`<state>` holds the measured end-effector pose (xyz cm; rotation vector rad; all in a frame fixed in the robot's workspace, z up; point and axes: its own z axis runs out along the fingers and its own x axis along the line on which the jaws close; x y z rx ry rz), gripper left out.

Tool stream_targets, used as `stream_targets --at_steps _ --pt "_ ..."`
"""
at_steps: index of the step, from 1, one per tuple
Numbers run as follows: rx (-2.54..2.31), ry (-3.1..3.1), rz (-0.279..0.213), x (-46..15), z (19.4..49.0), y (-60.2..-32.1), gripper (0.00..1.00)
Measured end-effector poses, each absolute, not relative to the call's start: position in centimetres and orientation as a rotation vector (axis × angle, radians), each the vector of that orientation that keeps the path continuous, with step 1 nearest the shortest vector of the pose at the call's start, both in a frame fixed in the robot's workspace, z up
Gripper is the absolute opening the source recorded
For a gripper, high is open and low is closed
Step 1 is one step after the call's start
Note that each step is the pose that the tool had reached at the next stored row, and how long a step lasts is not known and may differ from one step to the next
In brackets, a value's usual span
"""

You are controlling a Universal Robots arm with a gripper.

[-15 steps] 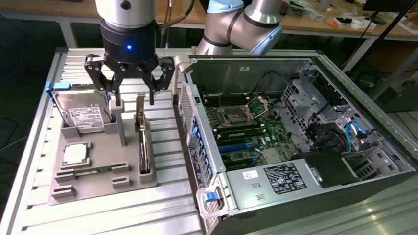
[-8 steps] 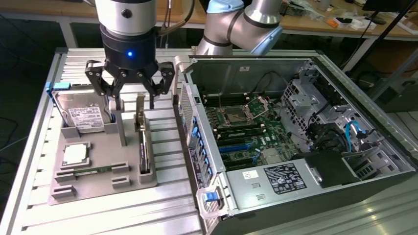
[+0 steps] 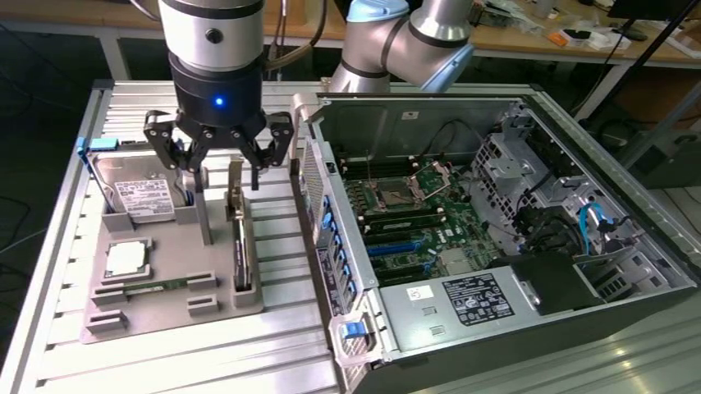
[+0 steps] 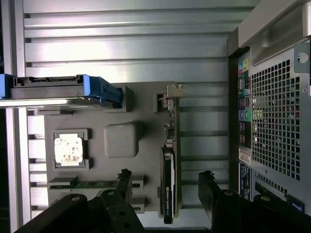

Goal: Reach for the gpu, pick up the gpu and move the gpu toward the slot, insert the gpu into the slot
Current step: 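Pick up the gpu and move the gpu toward the slot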

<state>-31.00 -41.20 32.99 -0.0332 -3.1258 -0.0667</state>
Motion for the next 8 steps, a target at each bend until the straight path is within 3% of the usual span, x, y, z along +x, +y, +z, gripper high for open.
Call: stream_targets --at_steps 8 --pt "-0.025 -3.123 -0.066 -31.00 32.24 -41.81 0.66"
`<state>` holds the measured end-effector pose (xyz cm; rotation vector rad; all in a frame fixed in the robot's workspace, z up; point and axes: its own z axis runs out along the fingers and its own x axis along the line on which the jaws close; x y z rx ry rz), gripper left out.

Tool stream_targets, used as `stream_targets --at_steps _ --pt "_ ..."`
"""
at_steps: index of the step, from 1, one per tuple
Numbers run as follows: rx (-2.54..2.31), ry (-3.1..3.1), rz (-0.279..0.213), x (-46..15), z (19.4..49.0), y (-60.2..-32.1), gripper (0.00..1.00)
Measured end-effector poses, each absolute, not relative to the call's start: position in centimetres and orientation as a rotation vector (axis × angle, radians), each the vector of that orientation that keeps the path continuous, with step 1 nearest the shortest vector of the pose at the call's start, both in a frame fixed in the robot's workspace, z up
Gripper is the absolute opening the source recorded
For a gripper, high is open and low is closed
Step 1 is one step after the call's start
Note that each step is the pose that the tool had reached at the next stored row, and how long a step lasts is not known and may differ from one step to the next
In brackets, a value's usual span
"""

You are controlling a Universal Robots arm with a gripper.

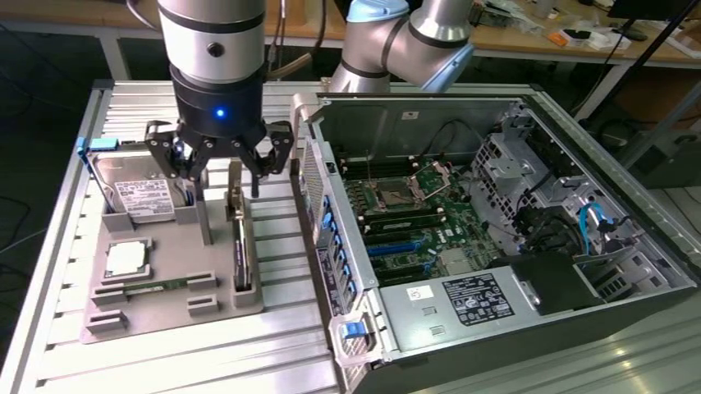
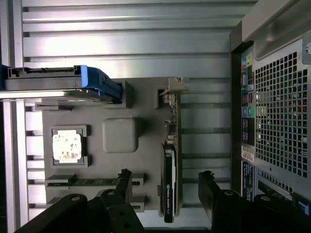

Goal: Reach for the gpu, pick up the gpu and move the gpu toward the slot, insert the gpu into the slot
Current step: 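Pick up the gpu and move the gpu toward the slot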

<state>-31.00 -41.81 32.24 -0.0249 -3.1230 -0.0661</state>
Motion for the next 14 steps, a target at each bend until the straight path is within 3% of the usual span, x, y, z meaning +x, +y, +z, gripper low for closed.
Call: stream_targets --at_steps 14 --pt "0.020 -3.098 -0.065 -30.7 30.1 -42.3 0.66"
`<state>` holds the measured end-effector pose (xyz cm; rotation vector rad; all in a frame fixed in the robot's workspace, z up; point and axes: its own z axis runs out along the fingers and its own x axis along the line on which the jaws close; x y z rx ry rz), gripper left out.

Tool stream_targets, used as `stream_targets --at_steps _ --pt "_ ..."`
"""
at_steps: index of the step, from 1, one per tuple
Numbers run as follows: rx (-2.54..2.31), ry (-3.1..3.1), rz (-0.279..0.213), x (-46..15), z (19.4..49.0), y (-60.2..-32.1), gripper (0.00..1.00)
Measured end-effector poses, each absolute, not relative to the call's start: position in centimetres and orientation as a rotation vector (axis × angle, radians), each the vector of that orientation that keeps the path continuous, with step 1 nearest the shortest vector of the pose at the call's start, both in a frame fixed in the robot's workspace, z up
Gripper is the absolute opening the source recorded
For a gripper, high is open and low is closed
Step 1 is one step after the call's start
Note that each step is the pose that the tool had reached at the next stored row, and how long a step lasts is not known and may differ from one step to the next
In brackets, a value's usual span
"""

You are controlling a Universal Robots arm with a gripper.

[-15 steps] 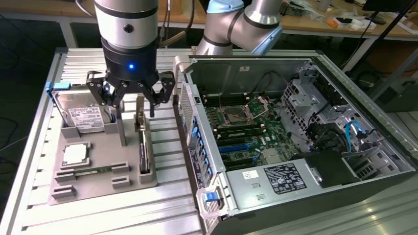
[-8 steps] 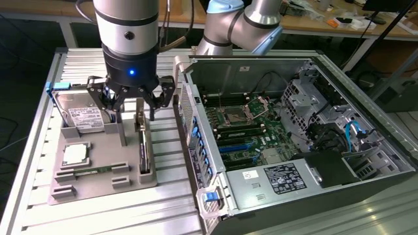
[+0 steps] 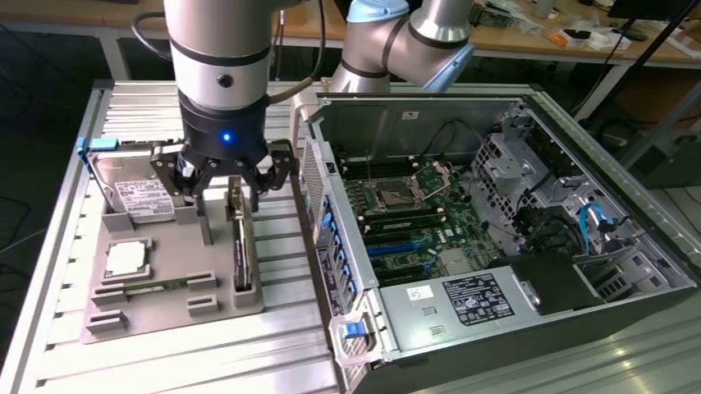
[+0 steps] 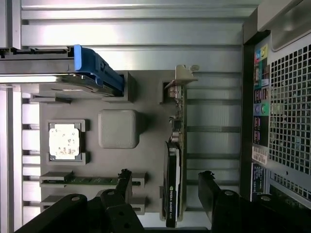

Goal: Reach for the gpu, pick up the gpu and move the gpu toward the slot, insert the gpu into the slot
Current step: 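Pick up the gpu and move the gpu toward the slot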

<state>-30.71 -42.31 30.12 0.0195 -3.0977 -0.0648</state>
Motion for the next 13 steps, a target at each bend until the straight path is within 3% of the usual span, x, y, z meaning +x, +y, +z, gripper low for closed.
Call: stream_targets --at_steps 13 --pt "0.038 -3.091 -0.062 -30.6 28.1 -42.4 0.66"
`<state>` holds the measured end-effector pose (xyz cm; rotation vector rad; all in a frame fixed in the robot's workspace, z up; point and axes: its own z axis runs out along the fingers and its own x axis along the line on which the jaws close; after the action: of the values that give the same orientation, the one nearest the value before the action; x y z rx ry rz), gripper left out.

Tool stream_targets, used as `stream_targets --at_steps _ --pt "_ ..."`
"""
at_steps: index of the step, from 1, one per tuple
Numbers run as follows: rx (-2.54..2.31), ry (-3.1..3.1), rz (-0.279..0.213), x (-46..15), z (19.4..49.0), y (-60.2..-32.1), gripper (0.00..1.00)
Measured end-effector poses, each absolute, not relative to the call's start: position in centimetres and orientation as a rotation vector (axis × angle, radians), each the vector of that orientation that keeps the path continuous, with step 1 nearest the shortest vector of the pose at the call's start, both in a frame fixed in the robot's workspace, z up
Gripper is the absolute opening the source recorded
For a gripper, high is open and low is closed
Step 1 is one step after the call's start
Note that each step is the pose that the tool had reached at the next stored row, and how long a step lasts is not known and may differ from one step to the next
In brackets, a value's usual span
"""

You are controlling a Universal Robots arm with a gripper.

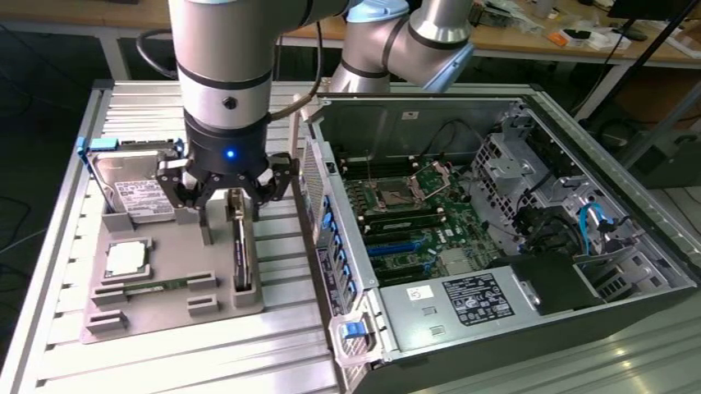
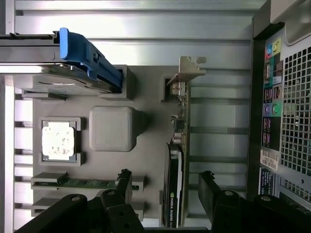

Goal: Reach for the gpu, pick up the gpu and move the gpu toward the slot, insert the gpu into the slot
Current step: 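Pick up the gpu and move the gpu toward the slot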

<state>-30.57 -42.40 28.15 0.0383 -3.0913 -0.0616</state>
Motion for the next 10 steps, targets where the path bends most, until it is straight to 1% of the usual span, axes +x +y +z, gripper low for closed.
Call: stream_targets --at_steps 10 --pt "0.046 -3.096 -0.061 -30.5 26.9 -42.4 0.66"
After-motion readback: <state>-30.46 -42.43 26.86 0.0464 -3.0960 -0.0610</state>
